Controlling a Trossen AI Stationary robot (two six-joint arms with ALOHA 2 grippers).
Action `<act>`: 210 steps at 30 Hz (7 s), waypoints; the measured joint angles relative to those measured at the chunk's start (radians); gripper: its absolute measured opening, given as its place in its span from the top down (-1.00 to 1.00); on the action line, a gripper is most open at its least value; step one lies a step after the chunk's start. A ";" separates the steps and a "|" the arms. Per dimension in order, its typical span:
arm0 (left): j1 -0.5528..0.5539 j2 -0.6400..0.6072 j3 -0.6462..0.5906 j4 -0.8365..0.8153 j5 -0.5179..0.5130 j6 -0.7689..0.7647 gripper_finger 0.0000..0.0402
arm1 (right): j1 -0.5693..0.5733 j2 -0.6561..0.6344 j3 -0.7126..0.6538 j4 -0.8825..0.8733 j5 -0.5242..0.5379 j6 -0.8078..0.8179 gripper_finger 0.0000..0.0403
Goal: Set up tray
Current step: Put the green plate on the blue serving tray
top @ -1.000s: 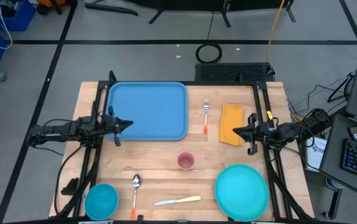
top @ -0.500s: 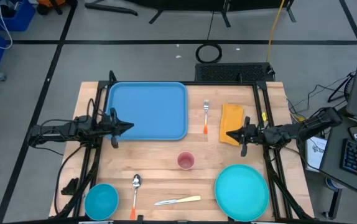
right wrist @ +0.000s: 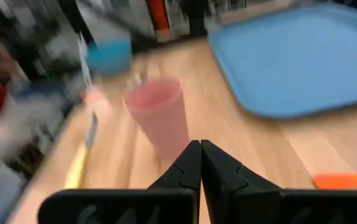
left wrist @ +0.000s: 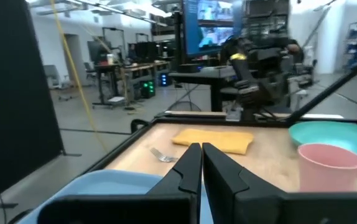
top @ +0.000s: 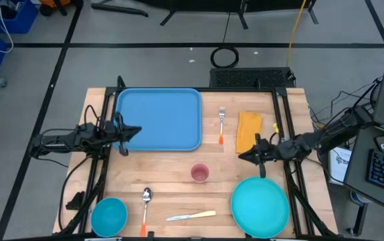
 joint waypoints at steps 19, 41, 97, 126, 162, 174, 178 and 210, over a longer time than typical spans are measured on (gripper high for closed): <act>0.000 0.000 0.000 -0.007 0.004 -0.103 0.90 | 0.005 0.302 0.349 -0.768 -0.535 0.483 0.98; 0.000 0.000 0.000 0.002 -0.033 -0.007 0.90 | 0.005 0.343 0.209 -0.711 -0.573 0.535 0.16; 0.000 0.000 0.000 -0.001 -0.082 0.009 0.90 | 0.005 0.327 0.092 -0.435 -0.596 0.477 0.99; 0.000 0.000 0.000 0.000 -0.087 0.020 0.90 | -0.083 0.126 0.092 -0.077 -0.242 0.111 1.00; 0.000 0.000 0.000 0.086 -0.088 0.046 0.90 | -0.522 0.366 0.282 0.323 -0.424 -0.181 1.00; 0.000 0.000 0.000 0.150 -0.059 -0.065 0.90 | -0.642 0.631 0.557 0.176 -0.487 -0.194 1.00; 0.000 0.000 0.000 0.196 -0.019 -0.094 0.90 | -0.673 0.711 0.627 0.163 -0.533 -0.181 1.00; 0.000 0.000 0.000 0.208 -0.130 -0.412 0.90 | -0.779 0.936 0.990 -0.183 -0.328 -0.358 1.00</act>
